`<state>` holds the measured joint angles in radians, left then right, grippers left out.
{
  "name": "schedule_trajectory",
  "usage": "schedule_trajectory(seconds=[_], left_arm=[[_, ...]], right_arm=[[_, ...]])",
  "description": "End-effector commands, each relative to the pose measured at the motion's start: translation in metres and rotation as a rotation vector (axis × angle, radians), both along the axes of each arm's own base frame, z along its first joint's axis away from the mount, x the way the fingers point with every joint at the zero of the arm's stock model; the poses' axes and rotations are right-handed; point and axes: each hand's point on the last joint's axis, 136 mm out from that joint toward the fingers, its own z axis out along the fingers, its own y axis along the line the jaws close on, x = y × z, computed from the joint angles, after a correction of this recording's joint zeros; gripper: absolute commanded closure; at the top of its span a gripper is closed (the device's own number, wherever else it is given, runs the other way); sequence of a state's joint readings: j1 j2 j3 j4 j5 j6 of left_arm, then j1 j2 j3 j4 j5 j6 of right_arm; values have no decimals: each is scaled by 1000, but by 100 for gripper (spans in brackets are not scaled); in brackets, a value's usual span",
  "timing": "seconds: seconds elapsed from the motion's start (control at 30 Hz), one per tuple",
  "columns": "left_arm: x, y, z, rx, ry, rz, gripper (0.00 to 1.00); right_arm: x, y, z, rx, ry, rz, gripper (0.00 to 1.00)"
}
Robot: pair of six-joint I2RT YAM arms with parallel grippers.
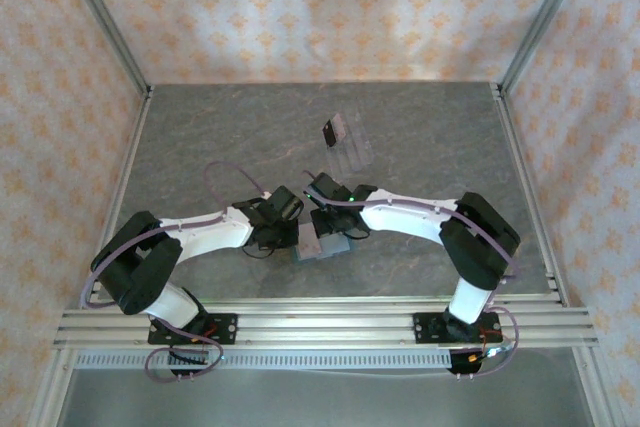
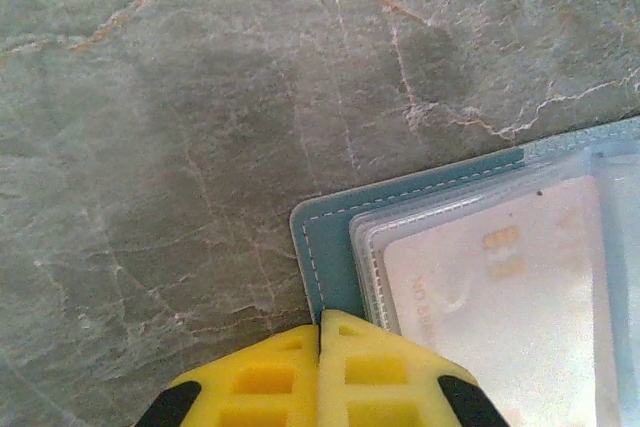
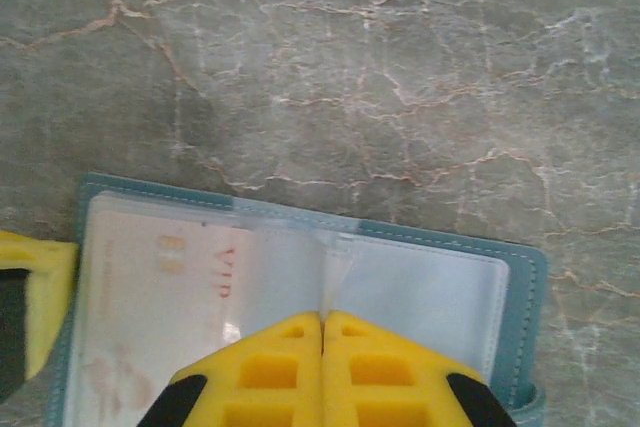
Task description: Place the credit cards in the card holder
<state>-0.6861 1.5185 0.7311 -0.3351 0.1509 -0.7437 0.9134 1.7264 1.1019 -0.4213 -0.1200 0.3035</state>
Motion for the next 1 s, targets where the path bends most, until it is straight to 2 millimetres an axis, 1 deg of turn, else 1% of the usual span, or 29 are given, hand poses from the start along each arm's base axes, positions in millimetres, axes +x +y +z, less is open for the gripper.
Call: schedule_trajectory(seconds=[0.0, 0.07, 0.13, 0.3, 0.37, 0.53, 0.6, 0.67, 0.87, 0.97], left_arm=[[-10, 8, -19, 30, 51, 15, 100], [-10, 8, -20, 30, 51, 15, 100], [-10, 7, -20, 26, 52, 16, 100], [-11, 7, -22, 27, 57, 15, 100], [-10, 6, -23, 25, 58, 16, 100], [-11, 5, -24, 19, 61, 16, 100], [-11, 4, -23, 16, 58, 15, 100], [-11, 5, -24, 18, 61, 16, 100], [-12, 5, -24, 18, 61, 15, 100], [-12, 5, -24, 15, 61, 16, 100]], right_arm=[[-4, 18, 9, 78, 50, 8, 100], [-6, 22, 8, 93, 69, 5, 100], [-5, 21, 6, 84, 69, -7, 100], [6, 1, 8, -9, 8, -57, 99], [7, 0, 11, -16, -1, -55, 98], [0, 13, 13, 48, 42, -28, 94], [0, 11, 11, 39, 47, -39, 90], [-2, 13, 9, 56, 61, -34, 87], [-13, 37, 15, 206, 140, 2, 82], [-14, 41, 16, 243, 160, -3, 78]])
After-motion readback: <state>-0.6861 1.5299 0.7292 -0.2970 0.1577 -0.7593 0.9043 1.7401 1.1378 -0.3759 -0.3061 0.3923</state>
